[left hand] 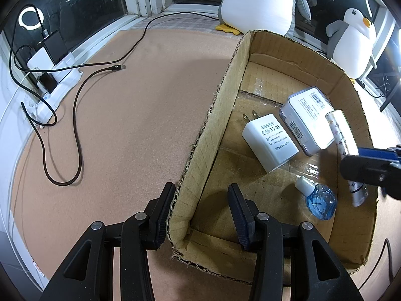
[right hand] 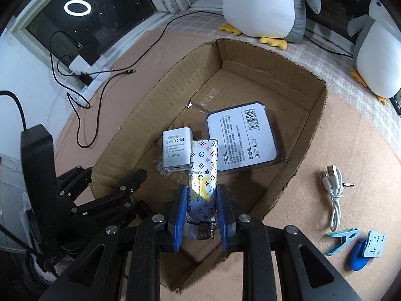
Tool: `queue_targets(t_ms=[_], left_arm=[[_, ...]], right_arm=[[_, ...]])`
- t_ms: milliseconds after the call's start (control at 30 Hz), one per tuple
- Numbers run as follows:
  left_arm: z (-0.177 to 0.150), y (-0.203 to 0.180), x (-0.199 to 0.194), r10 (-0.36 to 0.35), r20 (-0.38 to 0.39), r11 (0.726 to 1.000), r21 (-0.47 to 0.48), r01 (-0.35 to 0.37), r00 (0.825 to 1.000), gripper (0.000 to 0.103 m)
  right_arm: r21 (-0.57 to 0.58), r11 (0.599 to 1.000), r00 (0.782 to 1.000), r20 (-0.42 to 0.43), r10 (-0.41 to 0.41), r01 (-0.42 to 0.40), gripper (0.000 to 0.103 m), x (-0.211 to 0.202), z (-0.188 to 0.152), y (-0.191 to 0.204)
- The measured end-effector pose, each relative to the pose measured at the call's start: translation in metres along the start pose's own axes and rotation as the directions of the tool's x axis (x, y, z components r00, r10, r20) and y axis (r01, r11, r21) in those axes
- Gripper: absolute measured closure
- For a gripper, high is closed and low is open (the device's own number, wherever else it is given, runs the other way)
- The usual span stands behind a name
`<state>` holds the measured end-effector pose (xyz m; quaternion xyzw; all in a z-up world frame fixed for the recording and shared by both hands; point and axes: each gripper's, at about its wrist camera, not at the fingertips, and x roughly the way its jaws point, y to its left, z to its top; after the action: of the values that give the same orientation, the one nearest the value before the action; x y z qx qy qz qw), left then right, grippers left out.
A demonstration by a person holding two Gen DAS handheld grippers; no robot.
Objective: Organize rigid objects
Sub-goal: 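Carry the patterned lighter into the box and open the right tool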
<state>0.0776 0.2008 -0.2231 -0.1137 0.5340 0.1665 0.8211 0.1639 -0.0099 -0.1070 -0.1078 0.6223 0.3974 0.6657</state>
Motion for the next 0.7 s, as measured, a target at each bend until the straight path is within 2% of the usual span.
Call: queue_targets(t_ms=[100,167,200,233,567,700], left_arm=[[0.0,0.0,0.0,0.0,0.0,1.0,0.001,0.0,1.0,0.056],[0.0,0.0,0.0,-0.001,0.0,1.0,0.0,0.001,1.0,0.056],[0.0,0.0,0.0,0.0,0.0,1.0,0.0,0.0,1.0,0.056],[0.0,0.0,0.0,0.0,0.0,1.0,0.0,0.0,1.0,0.056],[0.0,0.0,0.0,0.0,0.0,1.0,0.0,0.0,1.0,0.056],[0.0,0.001,0.0,0.0,0.001,1.0,0.001,0.0,1.0,0.056]], right_arm=[[-0.01,1.0,1.0,0.001,0.003,-0.003,0.081,0.002,0.0,0.003],[-0.011,1.0,1.0,0.005,0.008,-0.008,0.068,0.002,0.0,0.003],[-0.011,1.0,1.0,0.014,0.012,-0.012,0.054,0.001,0.0,0.003],[-0.01,1.0,1.0,0.025,0.017,-0.017,0.046,-0.001,0.0,0.004],[0.041,0.998,0.99,0.131,0.045,-0.051,0.044,-0.037,-0.001,-0.015],[0.071,0.997,0.985,0.174,0.013,-0.025,0.044,-0.058,-0.003,-0.037]])
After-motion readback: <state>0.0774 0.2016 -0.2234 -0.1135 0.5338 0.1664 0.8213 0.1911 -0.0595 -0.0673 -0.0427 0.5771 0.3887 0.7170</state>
